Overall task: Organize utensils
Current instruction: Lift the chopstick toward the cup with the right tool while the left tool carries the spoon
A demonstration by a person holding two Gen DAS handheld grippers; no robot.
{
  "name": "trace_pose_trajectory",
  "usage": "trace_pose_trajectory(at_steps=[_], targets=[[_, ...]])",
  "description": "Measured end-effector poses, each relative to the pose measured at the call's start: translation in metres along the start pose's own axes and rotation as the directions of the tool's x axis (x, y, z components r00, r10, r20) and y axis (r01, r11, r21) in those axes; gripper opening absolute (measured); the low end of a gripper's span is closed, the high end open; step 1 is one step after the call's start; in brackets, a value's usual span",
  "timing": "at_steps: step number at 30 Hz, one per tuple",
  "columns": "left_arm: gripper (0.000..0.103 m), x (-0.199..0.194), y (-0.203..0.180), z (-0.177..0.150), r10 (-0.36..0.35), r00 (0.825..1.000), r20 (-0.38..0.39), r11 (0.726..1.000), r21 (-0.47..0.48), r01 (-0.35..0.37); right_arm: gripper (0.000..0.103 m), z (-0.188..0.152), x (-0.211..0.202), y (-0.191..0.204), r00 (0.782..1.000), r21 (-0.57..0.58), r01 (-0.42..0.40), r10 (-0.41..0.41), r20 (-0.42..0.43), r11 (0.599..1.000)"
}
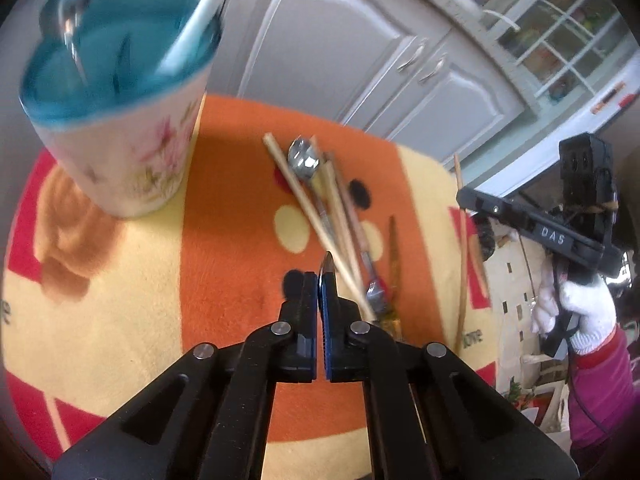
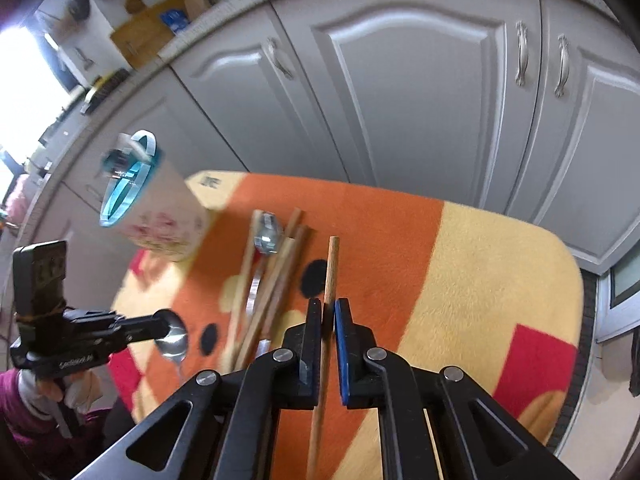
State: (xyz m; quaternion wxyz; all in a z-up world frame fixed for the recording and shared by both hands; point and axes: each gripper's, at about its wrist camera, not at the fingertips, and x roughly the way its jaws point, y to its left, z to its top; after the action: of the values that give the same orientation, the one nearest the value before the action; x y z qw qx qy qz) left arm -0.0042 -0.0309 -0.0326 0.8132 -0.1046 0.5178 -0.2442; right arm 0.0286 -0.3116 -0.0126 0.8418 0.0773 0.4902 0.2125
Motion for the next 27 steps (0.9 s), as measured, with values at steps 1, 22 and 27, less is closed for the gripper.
trace_pose_trajectory(at_steps=[1, 22, 27], targets=[[0.000, -0.008, -0.004, 0.001, 0.000, 1.000, 0.017, 1.000, 0.017, 0.000, 0.006, -0.001, -0.009, 0.003, 1.000, -0.006, -0.005, 0.005, 0.017, 1.000], [0.000, -0.154, 0.002, 0.040, 0.100, 0.947, 0.304, 0.994, 0.019, -0.111, 0.005, 0.025, -0.100, 0.097, 0.974, -0.214, -0.041, 0.086, 0.208, 0.976], [0.000, -0.191, 0.018, 0.057, 0.149, 0.911, 0.385, 0.988, -0.025, -0.152, 0.005, 0.052, -0.111, 0.125, 0.963, -0.273, -0.054, 0.122, 0.240, 0.961]])
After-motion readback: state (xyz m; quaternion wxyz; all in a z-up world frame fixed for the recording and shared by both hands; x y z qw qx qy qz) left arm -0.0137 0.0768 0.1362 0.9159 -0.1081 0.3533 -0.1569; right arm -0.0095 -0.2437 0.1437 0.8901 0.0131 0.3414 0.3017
